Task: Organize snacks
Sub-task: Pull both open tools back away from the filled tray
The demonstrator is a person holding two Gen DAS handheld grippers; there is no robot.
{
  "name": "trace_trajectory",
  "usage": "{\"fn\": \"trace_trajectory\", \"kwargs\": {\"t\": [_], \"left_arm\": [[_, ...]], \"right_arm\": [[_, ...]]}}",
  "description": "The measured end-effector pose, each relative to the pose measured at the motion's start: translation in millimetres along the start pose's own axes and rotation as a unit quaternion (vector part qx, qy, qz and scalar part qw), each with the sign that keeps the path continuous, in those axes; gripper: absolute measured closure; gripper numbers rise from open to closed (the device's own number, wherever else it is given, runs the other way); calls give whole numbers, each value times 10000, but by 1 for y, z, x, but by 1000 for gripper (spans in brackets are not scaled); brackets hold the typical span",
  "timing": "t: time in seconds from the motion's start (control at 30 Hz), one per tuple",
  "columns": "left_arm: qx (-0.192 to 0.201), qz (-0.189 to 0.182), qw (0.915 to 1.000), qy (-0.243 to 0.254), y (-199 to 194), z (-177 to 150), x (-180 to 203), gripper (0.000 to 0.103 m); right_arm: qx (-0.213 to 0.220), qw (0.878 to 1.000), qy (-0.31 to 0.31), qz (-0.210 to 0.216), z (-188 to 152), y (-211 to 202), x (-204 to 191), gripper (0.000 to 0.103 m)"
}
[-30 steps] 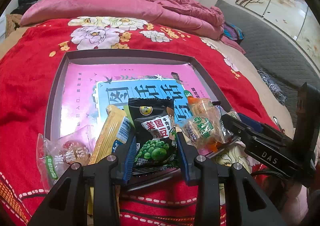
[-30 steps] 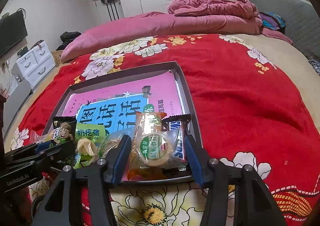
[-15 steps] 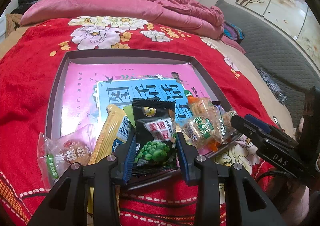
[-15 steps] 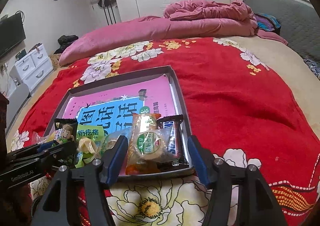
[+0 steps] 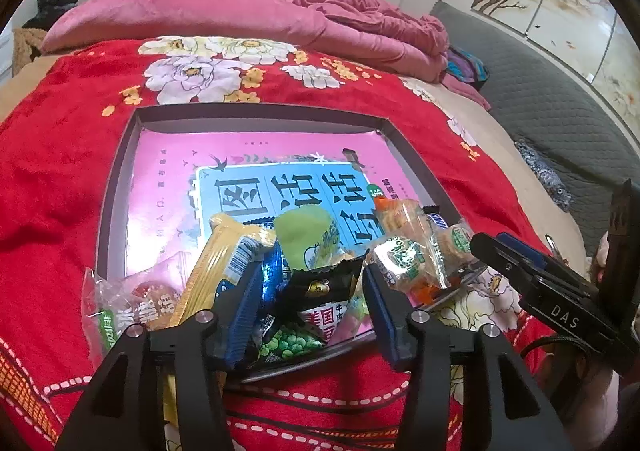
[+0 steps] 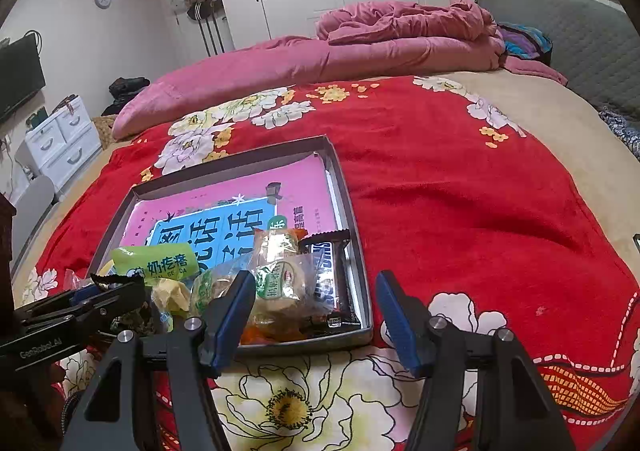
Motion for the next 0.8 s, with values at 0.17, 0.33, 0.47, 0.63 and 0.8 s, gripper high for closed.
{"fn": "trace_trajectory", "kwargs": {"t": [0.17, 0.33, 0.47, 0.63, 0.8], "left_arm": [[179, -109, 9998, 24, -12, 3, 4, 36], [462, -166, 9988, 74, -29, 7, 10, 28], [690, -179, 9973, 155, -52, 5, 17, 27], [648, 68, 9979, 53, -75, -14, 17, 26], [289, 323, 9990, -130, -83, -41, 20, 26]], "right_arm": [[94, 9999, -29, -47, 2, -6, 0, 39], [281, 9995, -104, -100, 5, -18, -2, 35], [514, 9985, -168, -108, 6, -36, -5, 30], [760, 9968, -247, -11, 4, -63, -12, 24], [618, 9972, -319, 291, -9, -79, -23, 22]]}}
Point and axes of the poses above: each gripper's, at about its wrist camera, not at the fingertips, and y roughly the way its jaws point, x to its right, z to its top, the point moved 2 cm from there along y, roughly the way its jaws point, and after that the axes turned 14 degrees about -y, right-handed, at the moved point
